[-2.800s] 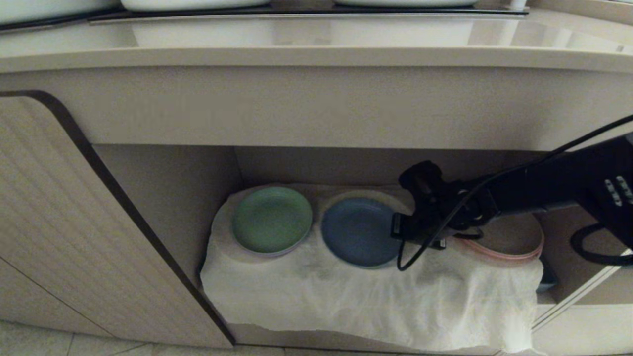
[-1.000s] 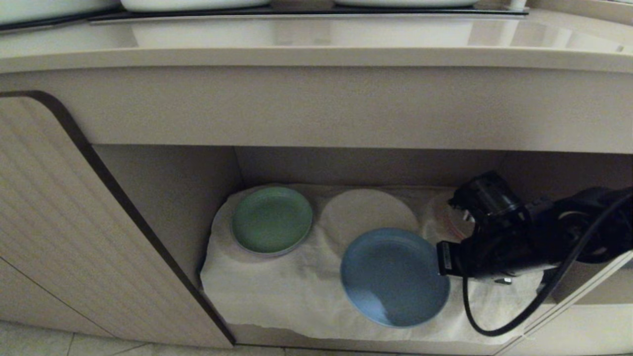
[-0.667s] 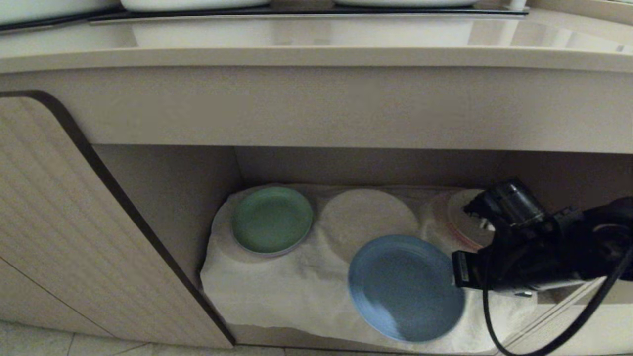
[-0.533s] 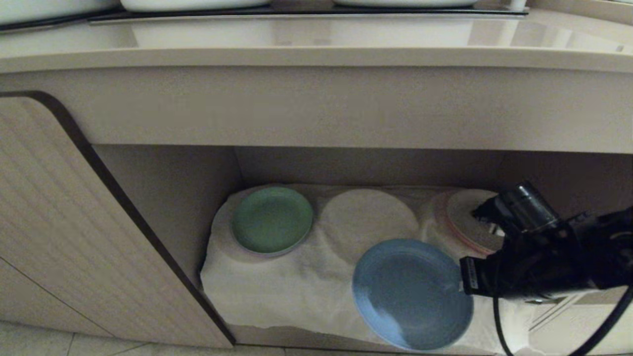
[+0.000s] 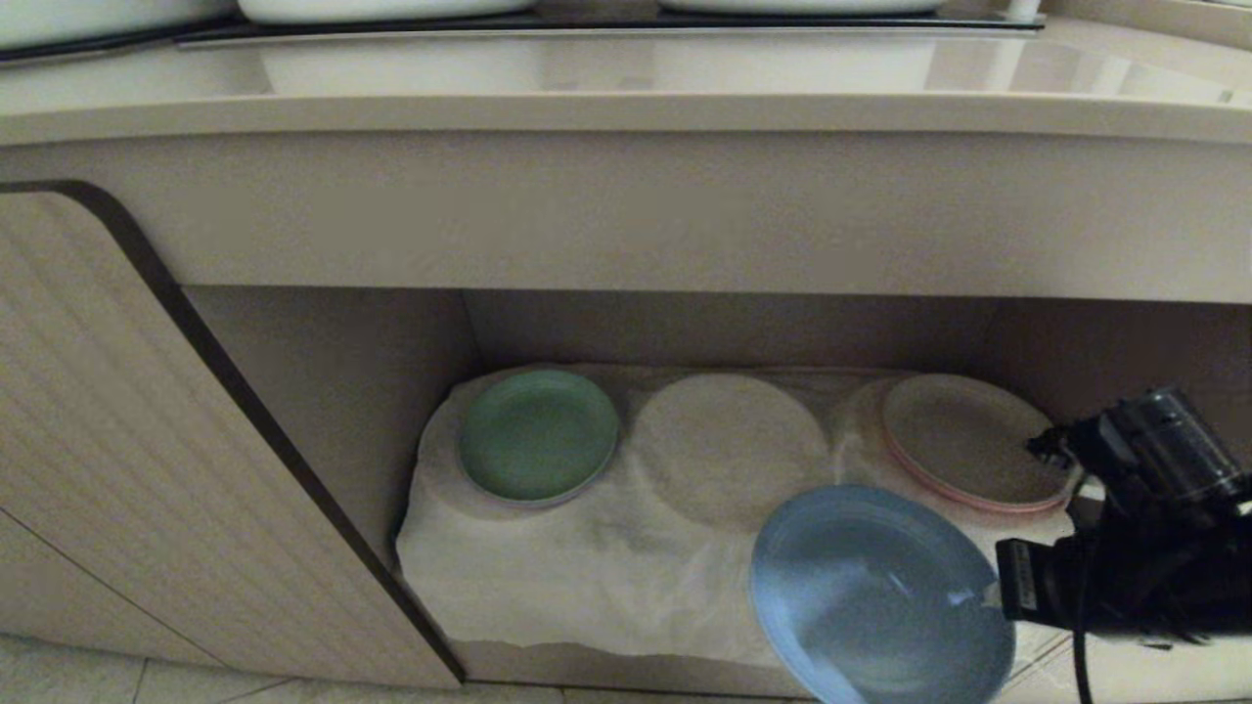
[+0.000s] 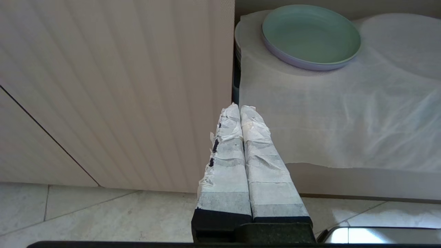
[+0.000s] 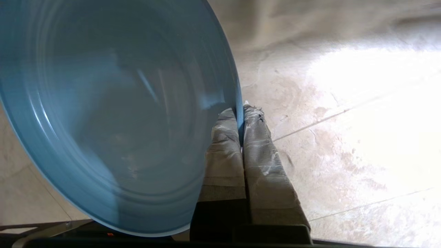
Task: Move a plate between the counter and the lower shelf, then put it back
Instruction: Put the plate
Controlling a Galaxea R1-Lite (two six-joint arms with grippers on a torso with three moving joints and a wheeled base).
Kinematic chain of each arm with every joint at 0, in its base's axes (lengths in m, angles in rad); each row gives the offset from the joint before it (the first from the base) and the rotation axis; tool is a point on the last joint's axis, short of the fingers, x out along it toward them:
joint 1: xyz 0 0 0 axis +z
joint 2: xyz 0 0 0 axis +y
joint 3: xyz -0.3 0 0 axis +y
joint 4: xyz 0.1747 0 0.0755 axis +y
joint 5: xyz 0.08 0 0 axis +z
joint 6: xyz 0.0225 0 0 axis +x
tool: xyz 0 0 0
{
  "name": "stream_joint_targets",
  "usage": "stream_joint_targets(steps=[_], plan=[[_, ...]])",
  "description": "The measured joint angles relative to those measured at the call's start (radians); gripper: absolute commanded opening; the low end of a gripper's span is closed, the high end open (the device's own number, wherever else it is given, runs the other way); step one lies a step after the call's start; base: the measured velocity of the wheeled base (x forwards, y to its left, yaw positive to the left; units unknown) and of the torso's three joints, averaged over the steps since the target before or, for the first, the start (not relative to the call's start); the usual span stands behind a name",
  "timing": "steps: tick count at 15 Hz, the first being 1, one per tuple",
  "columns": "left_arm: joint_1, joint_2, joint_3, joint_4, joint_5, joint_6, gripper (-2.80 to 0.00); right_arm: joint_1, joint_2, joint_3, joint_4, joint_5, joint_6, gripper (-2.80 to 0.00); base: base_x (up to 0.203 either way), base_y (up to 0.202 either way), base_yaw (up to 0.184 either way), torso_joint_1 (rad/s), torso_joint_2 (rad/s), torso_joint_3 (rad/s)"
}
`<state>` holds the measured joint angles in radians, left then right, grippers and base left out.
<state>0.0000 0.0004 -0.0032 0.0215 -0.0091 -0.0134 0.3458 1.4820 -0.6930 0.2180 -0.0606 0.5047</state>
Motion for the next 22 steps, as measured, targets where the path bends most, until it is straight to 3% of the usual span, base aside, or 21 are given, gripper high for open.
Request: stream_joint_targets(steps=[10, 13, 22], plan=[[0.0, 0.0, 0.0, 0.0, 0.0, 0.0, -2.8, -0.032, -0.213, 0.148, 0.166, 0.003, 0.03, -2.8, 0.0, 0.0, 0.0, 0.0, 0.0, 0.004], [0.0, 0.0, 0.0, 0.0, 0.0, 0.0, -2.8, -0.03, -0.237, 0.17, 0.17, -0.002, 0.065, -2.8, 0.0, 0.0, 0.0, 0.0, 0.0, 0.0], [0.0, 0.0, 0.0, 0.0, 0.0, 0.0, -2.8, -0.027, -0.291, 0.215, 0.164, 0.0, 0.069, -2.8, 0.0, 0.0, 0.0, 0.0, 0.0, 0.0]])
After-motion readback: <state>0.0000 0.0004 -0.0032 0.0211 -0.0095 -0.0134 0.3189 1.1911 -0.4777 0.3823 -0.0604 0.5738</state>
